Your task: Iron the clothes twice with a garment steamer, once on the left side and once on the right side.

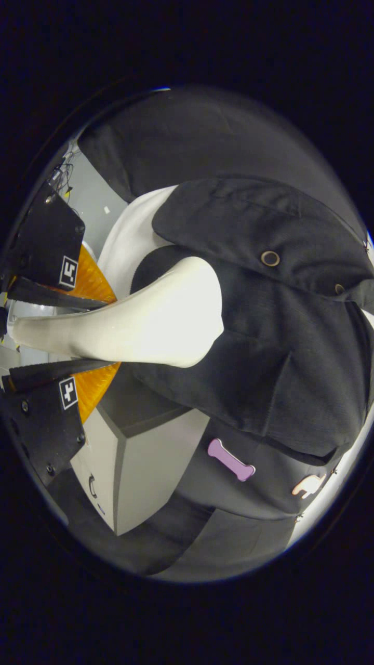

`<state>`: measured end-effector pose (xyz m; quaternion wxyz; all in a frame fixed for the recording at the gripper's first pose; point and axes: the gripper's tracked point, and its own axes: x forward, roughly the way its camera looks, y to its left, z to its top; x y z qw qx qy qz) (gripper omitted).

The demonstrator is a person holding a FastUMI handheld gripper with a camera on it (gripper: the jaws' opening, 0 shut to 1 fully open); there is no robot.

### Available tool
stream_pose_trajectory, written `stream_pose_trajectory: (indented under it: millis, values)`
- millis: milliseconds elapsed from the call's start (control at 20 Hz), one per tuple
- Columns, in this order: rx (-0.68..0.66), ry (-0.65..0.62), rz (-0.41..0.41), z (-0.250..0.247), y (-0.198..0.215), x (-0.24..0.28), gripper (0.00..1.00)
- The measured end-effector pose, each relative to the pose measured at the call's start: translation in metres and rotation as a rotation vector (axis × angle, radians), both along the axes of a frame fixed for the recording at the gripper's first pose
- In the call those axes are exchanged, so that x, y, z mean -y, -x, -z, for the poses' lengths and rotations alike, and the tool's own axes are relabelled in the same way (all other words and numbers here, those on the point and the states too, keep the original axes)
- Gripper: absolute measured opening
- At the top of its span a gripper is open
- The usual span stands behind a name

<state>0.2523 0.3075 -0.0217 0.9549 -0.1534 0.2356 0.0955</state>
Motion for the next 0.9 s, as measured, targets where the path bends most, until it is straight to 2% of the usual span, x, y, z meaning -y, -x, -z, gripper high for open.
stream_pose_trajectory:
  millis: [250, 550, 900]
  values:
    - [-0.06, 0.007, -0.01, 0.015, -0.005, 0.005, 0.49]
    - [-0.026, -0.029, -0.018, 0.007, -0.003, 0.003, 0.49]
    - [0.105, -0.126, -0.068, -0.062, 0.0, -0.004, 0.48]
